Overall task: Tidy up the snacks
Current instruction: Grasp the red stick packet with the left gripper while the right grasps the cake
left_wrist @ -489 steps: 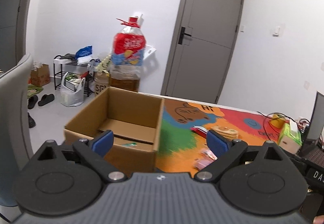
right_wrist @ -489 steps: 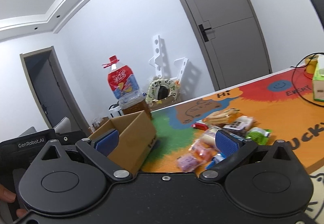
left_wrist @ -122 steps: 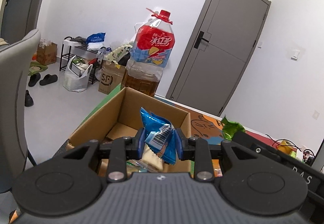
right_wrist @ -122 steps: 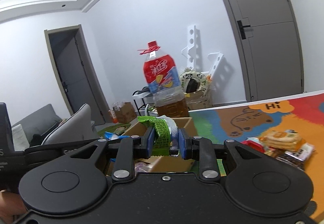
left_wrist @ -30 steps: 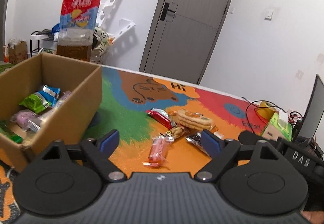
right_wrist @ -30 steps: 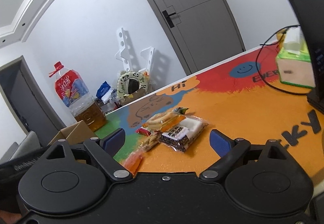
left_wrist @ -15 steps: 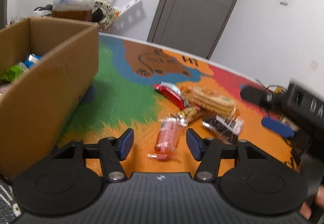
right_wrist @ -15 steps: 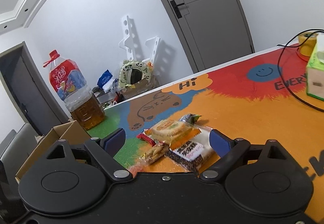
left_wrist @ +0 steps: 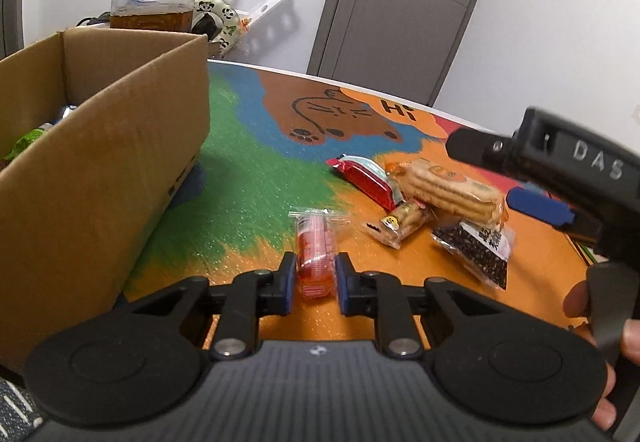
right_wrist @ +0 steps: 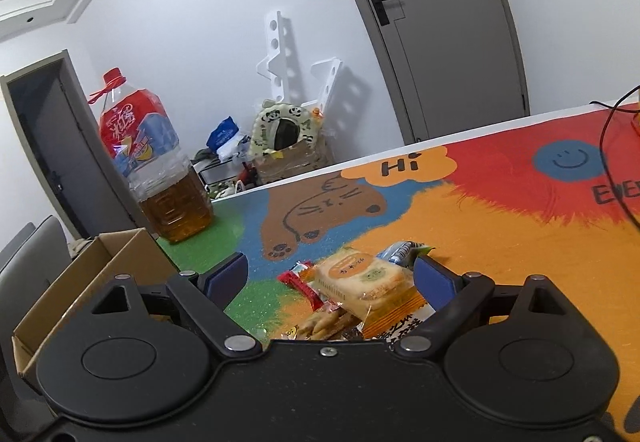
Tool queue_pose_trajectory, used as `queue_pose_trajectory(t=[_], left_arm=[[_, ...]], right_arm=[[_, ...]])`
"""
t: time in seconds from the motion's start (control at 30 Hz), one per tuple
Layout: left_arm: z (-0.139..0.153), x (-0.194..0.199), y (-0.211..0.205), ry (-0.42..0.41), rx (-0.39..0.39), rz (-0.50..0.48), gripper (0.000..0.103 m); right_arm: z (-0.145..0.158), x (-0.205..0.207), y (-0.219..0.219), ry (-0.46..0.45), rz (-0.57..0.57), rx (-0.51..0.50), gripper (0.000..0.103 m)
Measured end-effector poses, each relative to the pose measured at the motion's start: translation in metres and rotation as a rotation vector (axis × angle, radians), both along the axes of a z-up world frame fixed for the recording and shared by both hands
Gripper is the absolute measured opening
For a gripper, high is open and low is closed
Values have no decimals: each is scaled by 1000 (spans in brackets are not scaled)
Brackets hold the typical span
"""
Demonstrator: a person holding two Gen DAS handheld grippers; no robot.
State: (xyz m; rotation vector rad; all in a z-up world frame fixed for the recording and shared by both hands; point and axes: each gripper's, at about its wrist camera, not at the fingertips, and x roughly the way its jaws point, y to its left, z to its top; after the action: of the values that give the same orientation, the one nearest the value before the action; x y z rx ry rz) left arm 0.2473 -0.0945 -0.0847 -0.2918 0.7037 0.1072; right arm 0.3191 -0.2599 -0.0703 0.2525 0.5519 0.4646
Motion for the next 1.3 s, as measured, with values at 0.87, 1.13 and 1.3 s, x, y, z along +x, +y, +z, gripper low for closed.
queue_pose_trajectory(t=[0.87, 1.13, 1.3], left_arm=[[26, -21, 4, -75, -32, 10, 19], [39, -6, 10, -108, -51, 4, 19], [43, 10, 17, -112, -63, 7, 19]], right_arm=[[-9, -20, -14, 27, 0, 25, 2], [-4, -7, -5, 36, -19, -1, 44], [-3, 13, 16, 58, 1, -33, 44]])
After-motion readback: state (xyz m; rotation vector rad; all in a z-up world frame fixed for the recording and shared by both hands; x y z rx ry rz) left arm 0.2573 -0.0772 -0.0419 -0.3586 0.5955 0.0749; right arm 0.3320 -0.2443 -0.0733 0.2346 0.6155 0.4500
